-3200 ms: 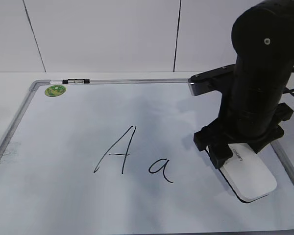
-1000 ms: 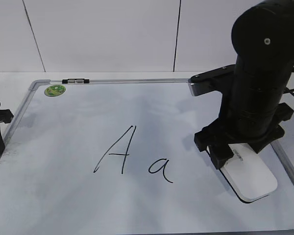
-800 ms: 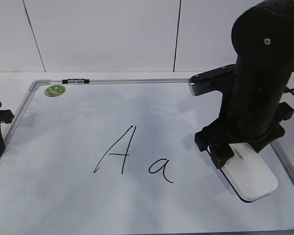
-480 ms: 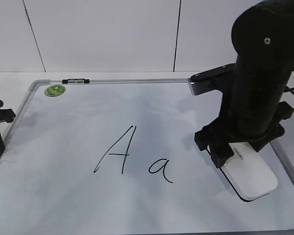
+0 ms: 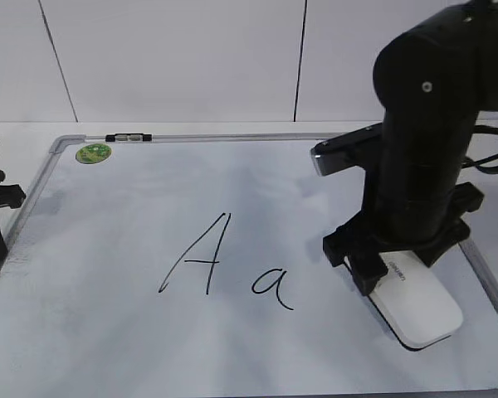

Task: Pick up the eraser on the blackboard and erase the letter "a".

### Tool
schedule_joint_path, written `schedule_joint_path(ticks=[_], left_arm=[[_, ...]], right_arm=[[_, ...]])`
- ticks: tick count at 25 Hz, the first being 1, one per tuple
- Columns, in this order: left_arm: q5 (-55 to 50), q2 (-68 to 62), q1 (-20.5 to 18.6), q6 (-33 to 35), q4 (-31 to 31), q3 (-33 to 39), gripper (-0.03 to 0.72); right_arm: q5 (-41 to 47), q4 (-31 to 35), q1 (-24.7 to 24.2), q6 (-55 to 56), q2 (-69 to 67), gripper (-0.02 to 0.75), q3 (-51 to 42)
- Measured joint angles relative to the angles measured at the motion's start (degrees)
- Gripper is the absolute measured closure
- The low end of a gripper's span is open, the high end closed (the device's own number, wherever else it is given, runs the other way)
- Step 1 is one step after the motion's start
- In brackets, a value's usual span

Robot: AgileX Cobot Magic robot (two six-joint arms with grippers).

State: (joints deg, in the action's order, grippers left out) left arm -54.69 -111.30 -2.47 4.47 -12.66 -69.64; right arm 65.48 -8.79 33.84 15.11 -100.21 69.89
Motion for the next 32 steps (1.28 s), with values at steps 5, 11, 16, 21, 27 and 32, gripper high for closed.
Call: schedule_joint_path(ticks=[5, 11, 16, 21, 27, 32], left_arm=[[0.0, 0.0, 0.0, 0.0, 0.0, 0.0, 0.671], [0.0, 0.0, 0.0, 0.0, -0.1, 0.0, 0.671], [-0.1, 0.0, 0.0, 0.0, -0.2, 0.0, 0.671], [-0.1, 0.0, 0.0, 0.0, -0.3, 0.0, 0.671], [-0.1, 0.0, 0.0, 0.0, -0.4, 0.0, 0.671], [-0.1, 0.0, 0.0, 0.0, -0.4, 0.0, 0.671]], right_arm=[[0.2, 2.6, 0.0, -2.1, -5.6, 0.188, 4.0], [1.7, 4.1, 0.0, -3.5, -9.2, 0.188, 11.0], [2.4, 4.6, 1.2, -3.8, -12.4, 0.188, 14.3], [2.7, 4.9, 2.5, -3.8, -15.5, 0.188, 14.7], [2.9, 4.0, 3.5, -3.8, -15.5, 0.188, 14.8], [2.6, 3.8, 4.9, -3.8, -15.6, 0.188, 14.9]])
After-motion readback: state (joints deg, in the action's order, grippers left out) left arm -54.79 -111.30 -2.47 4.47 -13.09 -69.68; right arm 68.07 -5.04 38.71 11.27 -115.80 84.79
